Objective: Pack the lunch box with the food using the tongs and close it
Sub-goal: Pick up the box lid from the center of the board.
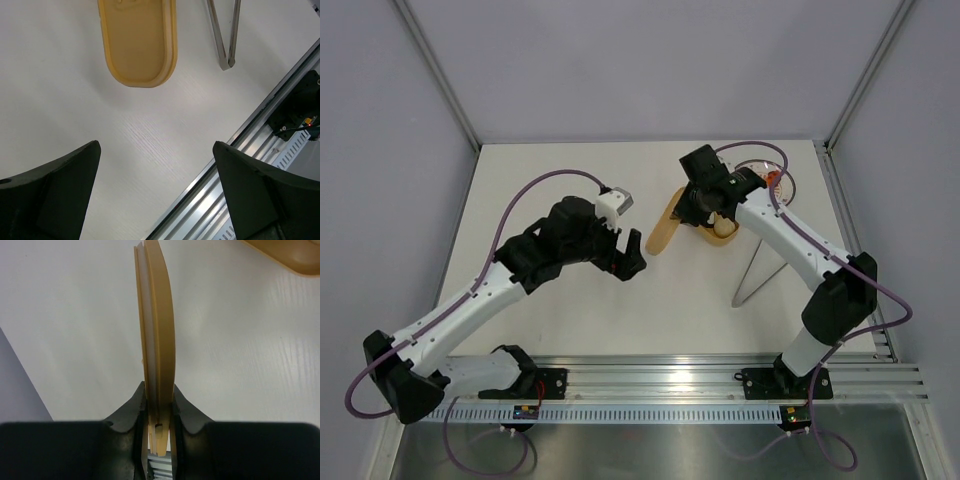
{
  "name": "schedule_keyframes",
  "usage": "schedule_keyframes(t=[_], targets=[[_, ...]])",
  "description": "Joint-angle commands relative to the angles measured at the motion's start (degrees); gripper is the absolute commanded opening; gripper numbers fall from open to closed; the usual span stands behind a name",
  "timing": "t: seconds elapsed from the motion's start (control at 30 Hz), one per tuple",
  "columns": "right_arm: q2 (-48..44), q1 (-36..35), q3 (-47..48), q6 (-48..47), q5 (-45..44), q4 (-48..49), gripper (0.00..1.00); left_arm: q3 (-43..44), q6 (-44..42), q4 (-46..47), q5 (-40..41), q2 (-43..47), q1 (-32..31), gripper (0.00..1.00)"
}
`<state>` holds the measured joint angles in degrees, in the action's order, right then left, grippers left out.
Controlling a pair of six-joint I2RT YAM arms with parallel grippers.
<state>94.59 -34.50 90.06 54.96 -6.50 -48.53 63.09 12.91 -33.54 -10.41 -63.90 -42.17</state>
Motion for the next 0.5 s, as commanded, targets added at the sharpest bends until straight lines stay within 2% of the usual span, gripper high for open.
schedule_keyframes(t=[0.0,0.37,0.47], targets=[[0.60,-0.57,5.20,3.48,-1.06,-4.90,0.00,3.27,-2.62,4.00,6.54,-2.19,-3.70,0.99],[3.76,-0.57,9.70,4.98,5.09,-10.97,0.00,6.78,-5.70,8.49,11.91,-10.10,-11.26,0.97],[3.41,-0.66,9.17,4.72,6.15,-11.06,0.00,6.96,-6.05,9.37,12.35,-11.42,-11.44,0.92]])
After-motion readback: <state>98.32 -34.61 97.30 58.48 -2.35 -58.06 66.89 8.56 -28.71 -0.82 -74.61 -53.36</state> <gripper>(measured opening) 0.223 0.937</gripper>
